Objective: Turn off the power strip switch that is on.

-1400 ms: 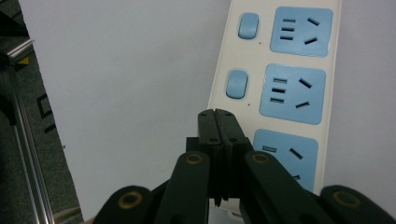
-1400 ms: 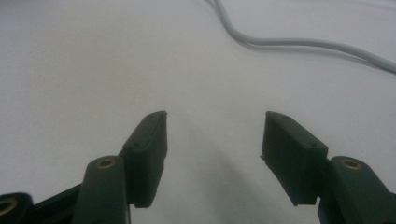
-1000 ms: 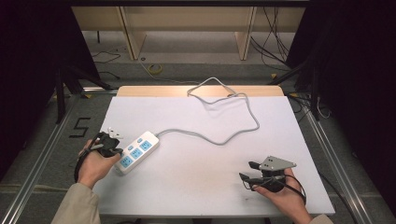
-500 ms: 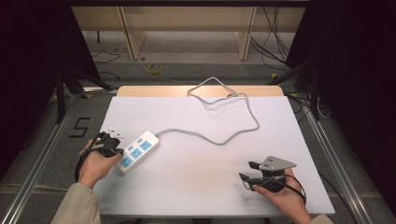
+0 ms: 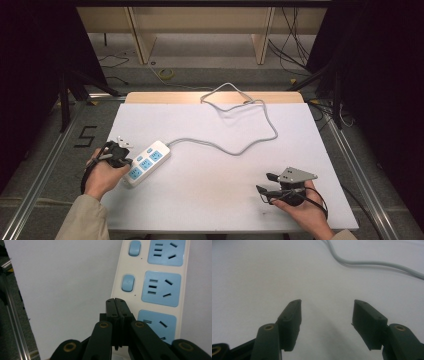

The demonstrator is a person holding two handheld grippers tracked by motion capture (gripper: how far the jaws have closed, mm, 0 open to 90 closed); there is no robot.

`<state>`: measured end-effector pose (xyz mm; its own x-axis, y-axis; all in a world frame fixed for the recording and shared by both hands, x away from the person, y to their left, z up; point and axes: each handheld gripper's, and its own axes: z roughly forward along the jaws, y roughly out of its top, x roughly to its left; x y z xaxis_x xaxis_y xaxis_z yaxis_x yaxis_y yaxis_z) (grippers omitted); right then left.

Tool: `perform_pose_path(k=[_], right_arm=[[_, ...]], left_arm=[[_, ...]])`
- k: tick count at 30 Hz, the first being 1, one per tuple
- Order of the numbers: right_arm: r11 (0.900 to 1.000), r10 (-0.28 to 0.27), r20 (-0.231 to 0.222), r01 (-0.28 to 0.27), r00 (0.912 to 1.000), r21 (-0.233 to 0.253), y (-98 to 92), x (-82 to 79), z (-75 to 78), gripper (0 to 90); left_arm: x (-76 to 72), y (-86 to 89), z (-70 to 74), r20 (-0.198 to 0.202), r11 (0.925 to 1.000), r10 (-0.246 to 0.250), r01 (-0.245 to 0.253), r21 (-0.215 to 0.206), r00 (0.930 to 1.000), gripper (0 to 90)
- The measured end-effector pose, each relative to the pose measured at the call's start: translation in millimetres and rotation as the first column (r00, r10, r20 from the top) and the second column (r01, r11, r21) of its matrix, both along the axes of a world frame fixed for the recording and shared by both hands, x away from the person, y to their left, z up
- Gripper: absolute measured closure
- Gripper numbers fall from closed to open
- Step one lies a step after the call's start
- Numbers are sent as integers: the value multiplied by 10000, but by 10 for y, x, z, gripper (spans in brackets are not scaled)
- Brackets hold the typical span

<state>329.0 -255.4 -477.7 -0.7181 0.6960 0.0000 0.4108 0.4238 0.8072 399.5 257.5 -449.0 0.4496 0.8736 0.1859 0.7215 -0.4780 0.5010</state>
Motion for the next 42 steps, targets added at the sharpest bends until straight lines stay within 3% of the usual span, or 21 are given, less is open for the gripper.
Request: perform_pose_path(k=[9, 22, 25, 30, 42], right_arm=[[10000, 8, 6, -8, 10000, -27, 4, -2, 1, 412], [10000, 16, 0, -16, 10000, -22, 2, 2, -1, 412], [10000, 19, 1, -19, 10000, -17, 2, 2, 0, 412], [10000, 20, -1, -20, 10000, -18, 1, 2, -1, 412], [10000, 19, 4, -19, 10000, -33, 0, 3, -1, 412]], left_arm=[[-4, 28, -1, 18, 9997, 62, -61, -249, 10000, 897], [-5, 23, 4, 18, 9999, -12, 12, -148, 10000, 898], [-12, 0, 7, -45, 9990, -120, 118, -426, 9999, 898], [-3, -9, 7, -7, 9999, -114, 114, -70, 9999, 898], [-11, -8, 2, -34, 9997, -59, 58, -254, 10000, 898]])
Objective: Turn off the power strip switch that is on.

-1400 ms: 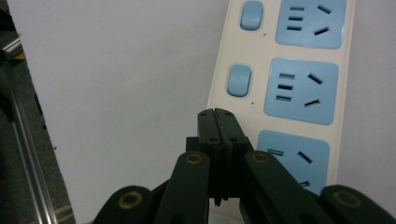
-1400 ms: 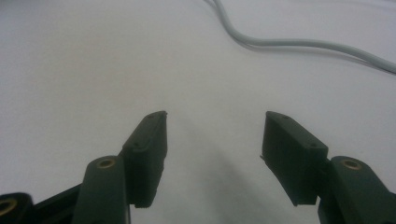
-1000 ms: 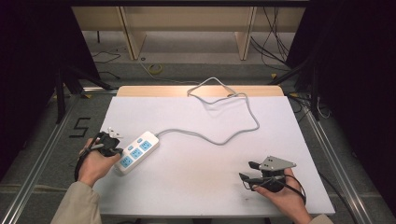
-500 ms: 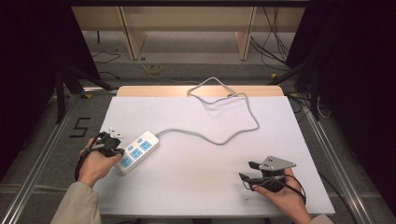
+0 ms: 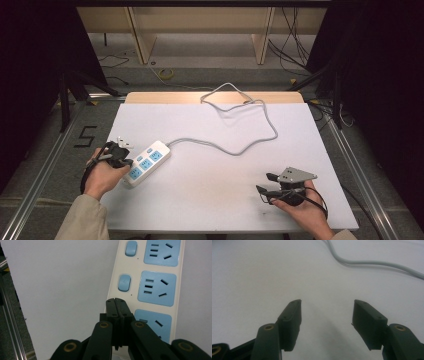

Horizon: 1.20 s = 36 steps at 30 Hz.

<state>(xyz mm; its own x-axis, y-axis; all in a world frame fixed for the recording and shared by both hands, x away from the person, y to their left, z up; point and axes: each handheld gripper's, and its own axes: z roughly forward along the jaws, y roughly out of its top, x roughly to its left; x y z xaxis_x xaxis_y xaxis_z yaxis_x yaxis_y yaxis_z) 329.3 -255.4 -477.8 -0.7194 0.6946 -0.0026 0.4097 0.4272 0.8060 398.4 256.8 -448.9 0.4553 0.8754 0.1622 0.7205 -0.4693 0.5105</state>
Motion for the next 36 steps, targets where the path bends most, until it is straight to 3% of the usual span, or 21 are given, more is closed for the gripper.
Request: perform_pose_path(k=[16, 36], right_arm=[[10000, -1, 44, 1, 10000, -9, -3, -2, 4, 412], [10000, 8, 48, -8, 10000, -9, -5, 1, 8, 412]], left_arm=[[9, -20, -6, -101, 9998, -43, 45, 179, 9999, 899], [2, 9, -11, 5, 9999, 33, -33, -105, 10000, 898]])
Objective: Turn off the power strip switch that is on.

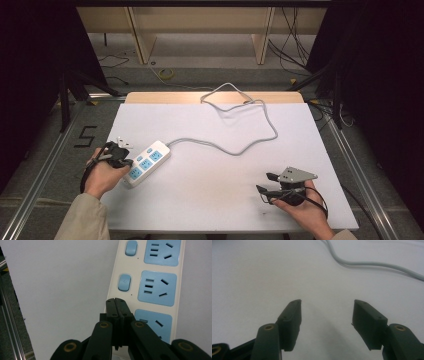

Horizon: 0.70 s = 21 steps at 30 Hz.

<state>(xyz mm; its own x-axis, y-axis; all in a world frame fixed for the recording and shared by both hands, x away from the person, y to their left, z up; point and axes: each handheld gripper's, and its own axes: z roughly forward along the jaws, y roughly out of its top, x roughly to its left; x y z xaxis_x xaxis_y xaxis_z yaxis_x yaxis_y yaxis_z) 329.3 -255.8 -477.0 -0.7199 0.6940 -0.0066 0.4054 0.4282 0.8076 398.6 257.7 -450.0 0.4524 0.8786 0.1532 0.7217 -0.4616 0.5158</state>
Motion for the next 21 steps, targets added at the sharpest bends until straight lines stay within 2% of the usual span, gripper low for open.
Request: perform_pose_path(k=[21], right_arm=[[10000, 10, 23, -10, 10000, 11, 0, -1, 2, 412]], left_arm=[[-2, 11, 2, 21, 10000, -35, 35, -57, 10000, 898]])
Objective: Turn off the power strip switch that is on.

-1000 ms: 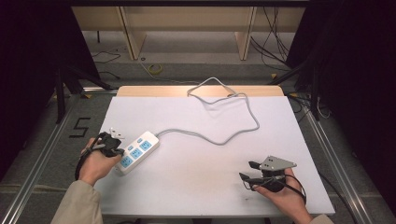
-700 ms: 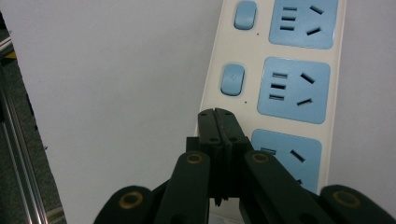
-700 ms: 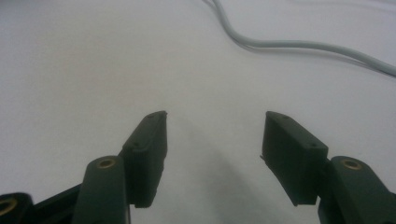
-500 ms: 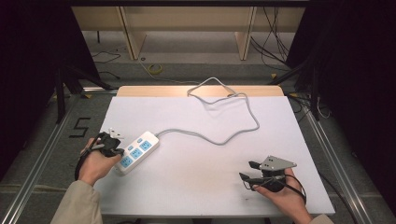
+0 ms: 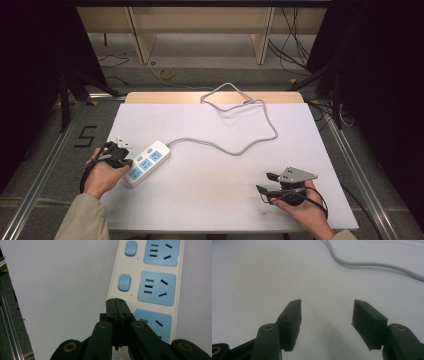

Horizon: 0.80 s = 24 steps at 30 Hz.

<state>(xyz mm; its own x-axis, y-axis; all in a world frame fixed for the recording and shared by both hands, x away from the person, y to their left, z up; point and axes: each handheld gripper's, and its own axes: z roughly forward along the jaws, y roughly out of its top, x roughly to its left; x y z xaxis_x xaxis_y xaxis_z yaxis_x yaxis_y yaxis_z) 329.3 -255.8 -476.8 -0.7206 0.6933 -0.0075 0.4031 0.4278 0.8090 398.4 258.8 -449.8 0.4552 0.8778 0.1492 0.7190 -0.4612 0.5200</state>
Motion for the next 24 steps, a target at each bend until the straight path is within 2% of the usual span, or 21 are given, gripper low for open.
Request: perform_pose_path(k=[8, 9, 14, 17, 24], right_arm=[[10000, 14, 12, -14, 10000, 28, 0, 0, 1, 412], [10000, 14, 14, -14, 10000, 24, 0, 0, 1, 412], [10000, 11, 18, -11, 10000, 32, 2, 1, 2, 412], [10000, 13, 16, -13, 10000, 34, 2, 1, 1, 412], [10000, 3, 9, -3, 10000, 46, 2, 2, 3, 412]], left_arm=[[-3, 8, 9, 65, 10000, -25, 25, -53, 10000, 898], [-5, 12, 24, 145, 9998, 17, -14, -191, 9999, 898], [-7, 4, 24, 119, 10000, -70, 70, -47, 9999, 898], [-7, 6, 23, 157, 9999, -35, 37, -150, 9999, 898], [-11, -1, 26, 181, 9999, -131, 131, -20, 9998, 897]])
